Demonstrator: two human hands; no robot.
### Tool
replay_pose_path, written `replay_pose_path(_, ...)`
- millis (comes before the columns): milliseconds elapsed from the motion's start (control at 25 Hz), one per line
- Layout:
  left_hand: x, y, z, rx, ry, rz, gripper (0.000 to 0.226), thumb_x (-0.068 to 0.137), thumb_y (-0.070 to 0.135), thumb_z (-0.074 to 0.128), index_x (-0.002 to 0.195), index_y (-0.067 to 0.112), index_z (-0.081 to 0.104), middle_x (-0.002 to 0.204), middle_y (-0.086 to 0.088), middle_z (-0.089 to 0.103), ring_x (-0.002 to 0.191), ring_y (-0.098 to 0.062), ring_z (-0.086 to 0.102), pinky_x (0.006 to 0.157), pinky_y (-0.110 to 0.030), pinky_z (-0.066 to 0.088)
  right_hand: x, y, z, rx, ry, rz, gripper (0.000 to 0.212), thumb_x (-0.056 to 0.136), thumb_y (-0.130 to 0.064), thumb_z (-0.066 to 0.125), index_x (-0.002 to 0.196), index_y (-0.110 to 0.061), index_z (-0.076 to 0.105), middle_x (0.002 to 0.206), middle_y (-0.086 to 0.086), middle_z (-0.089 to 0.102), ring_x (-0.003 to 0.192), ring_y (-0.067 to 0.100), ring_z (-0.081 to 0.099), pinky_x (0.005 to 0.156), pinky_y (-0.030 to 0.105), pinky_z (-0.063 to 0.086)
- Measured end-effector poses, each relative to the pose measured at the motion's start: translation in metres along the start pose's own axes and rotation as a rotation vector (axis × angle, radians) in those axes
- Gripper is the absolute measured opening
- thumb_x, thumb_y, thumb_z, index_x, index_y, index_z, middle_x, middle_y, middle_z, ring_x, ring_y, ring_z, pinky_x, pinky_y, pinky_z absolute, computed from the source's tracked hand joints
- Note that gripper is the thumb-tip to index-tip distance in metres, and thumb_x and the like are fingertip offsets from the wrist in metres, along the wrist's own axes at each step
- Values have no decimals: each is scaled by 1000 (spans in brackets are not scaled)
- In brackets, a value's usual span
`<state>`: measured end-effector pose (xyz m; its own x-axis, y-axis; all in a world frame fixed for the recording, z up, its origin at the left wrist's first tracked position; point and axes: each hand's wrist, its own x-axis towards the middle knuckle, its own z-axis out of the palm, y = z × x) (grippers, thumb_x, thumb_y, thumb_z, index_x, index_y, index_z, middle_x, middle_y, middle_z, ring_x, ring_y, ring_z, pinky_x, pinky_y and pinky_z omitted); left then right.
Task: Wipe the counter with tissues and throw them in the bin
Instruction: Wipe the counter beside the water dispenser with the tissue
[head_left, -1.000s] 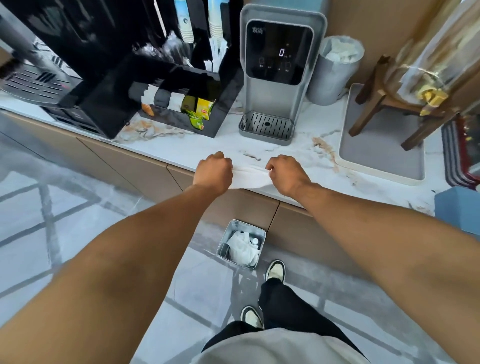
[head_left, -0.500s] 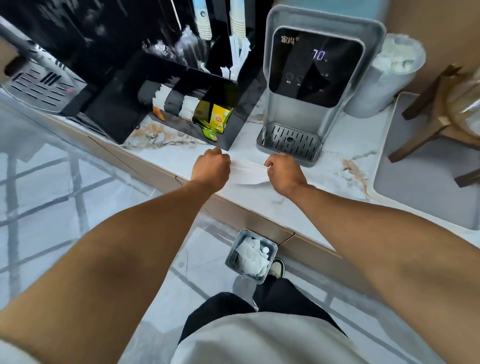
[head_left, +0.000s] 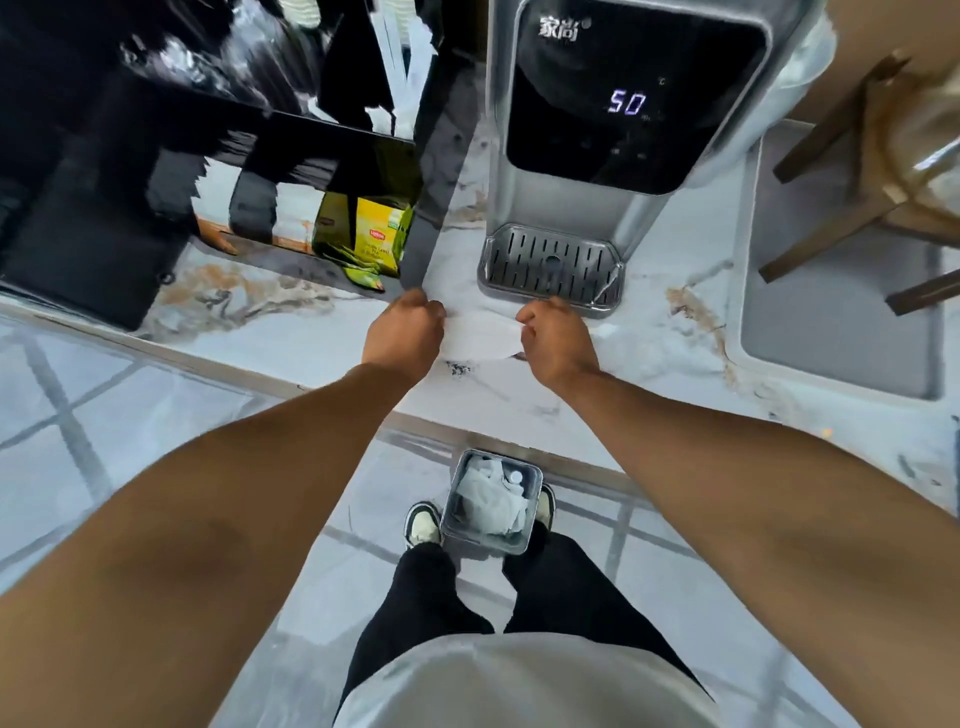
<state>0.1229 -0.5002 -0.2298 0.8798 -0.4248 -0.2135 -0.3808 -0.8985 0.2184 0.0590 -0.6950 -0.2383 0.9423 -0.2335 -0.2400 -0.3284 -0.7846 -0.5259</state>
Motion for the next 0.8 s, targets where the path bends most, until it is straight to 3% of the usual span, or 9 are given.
replay_pose_path(240,5,-18,9,-36,-21,119,26,98,8,49,116,3,68,113,-20,58,100,-42,60,78,-50,55,-3,-8,13,30,55,73,25,94,-10,53,116,-8,64,125,11,55,112,29,57,97,37,49)
replay_pose_path(440,-2,-39,3,-112,3,275,39,96,9,52,135,3,58,129,-19,57,118,-39,55,82,-51,57,-12,-15,18,-105,174,73,29,95,-19,54,122,-10,62,125,12,51,118,32,50,98,37,47)
replay_pose_path(560,-10,-54,1,-62,76,370,35,92,5,56,125,-2,64,121,-22,62,112,-43,58,85,-50,55,-15,-22,21,-108,188,59,28,96,-24,55,122,-13,62,124,10,49,115,31,52,91,39,52)
replay_pose_path(680,-19,-73,4,-13,130,350,28,89,6,58,115,-2,66,113,-22,63,105,-43,59,91,-49,48,-16,-35,29,-94,116,-4,31,96,-34,58,122,-17,60,122,7,49,110,27,56,87,37,53)
replay_pose_path(800,-23,-88,16,16,182,340,28,91,9,53,115,-2,64,116,-22,62,109,-43,57,106,-54,41,-14,-43,40,-100,37,-19,39,93,-43,62,125,-21,58,121,4,47,106,23,56,84,35,52)
